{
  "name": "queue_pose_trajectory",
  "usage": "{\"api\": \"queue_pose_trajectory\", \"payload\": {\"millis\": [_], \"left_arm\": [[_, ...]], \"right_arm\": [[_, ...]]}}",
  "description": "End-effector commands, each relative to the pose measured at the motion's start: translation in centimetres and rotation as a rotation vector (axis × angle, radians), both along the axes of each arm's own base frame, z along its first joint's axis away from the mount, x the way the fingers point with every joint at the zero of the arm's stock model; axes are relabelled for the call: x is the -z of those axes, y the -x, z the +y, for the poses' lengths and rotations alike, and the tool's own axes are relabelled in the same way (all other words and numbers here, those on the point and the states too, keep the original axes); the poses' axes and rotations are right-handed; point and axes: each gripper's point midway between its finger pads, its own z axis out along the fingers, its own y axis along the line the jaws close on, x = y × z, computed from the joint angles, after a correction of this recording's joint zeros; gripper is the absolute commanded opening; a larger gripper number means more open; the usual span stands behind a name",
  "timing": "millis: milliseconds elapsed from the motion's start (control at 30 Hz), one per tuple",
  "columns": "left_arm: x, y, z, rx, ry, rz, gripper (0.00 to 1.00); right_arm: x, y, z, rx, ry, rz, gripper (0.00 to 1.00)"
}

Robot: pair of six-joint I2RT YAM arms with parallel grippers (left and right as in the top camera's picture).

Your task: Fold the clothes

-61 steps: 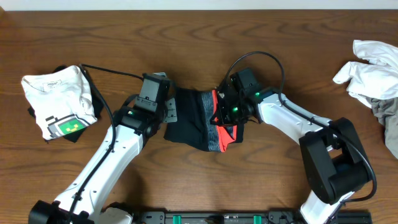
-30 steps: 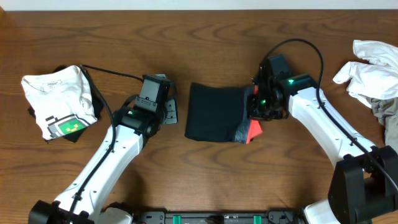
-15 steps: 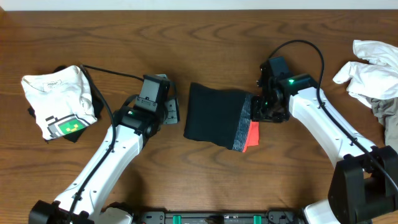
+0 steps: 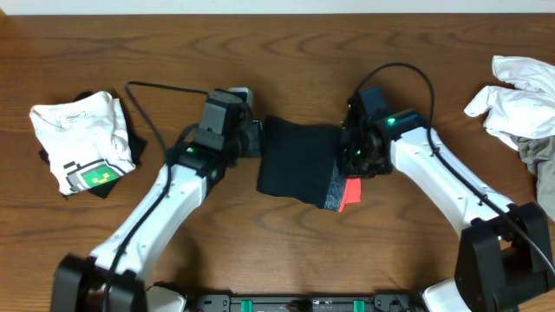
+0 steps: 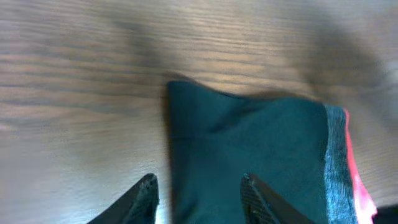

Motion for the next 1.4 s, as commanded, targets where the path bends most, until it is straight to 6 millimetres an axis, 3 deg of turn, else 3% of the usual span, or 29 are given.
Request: {"api": "queue_pose_trajectory", "payload": {"millis": [0, 167, 333, 567, 733, 833, 967, 1367], "left_arm": [[0.9, -0.5, -2.1, 0.080, 0.072, 0.026, 0.43], [2.2, -1.2, -3.8, 0.136, 0.136, 0.036, 0.41], [2.1, 1.4, -5.3, 0.229, 0.230, 0.132, 0.36], [3.5, 5.1, -4.5, 0.250, 0.217, 0.305, 0.22], [4.2, 6.9, -4.2, 0.305, 0.188, 0.356, 0.19], [4.7, 7.3, -3.7, 0.330, 0.153, 0.356, 0.15], [6.4, 7.1, -1.8, 0.267, 0.036, 0.357, 0.15], [10.5, 8.6, 0.4, 0.211, 0.005, 0.485, 0.15]], "right_arm": [[0.9, 1.0, 0.6, -0.028, 0.001, 0.026, 0.13], [1.5, 1.4, 0.4, -0.006, 0.004, 0.040, 0.13], [2.2, 1.8, 0.2, -0.006, 0.007, 0.046, 0.14], [2.4, 1.6, 0.3, -0.005, 0.002, 0.034, 0.14], [2.4, 1.3, 0.4, -0.002, -0.003, 0.025, 0.14], [2.4, 1.3, 0.4, -0.002, -0.005, 0.023, 0.14], [2.4, 1.3, 0.4, -0.002, -0.004, 0.025, 0.14], [2.4, 1.3, 0.4, -0.002, -0.004, 0.025, 0.14]]}}
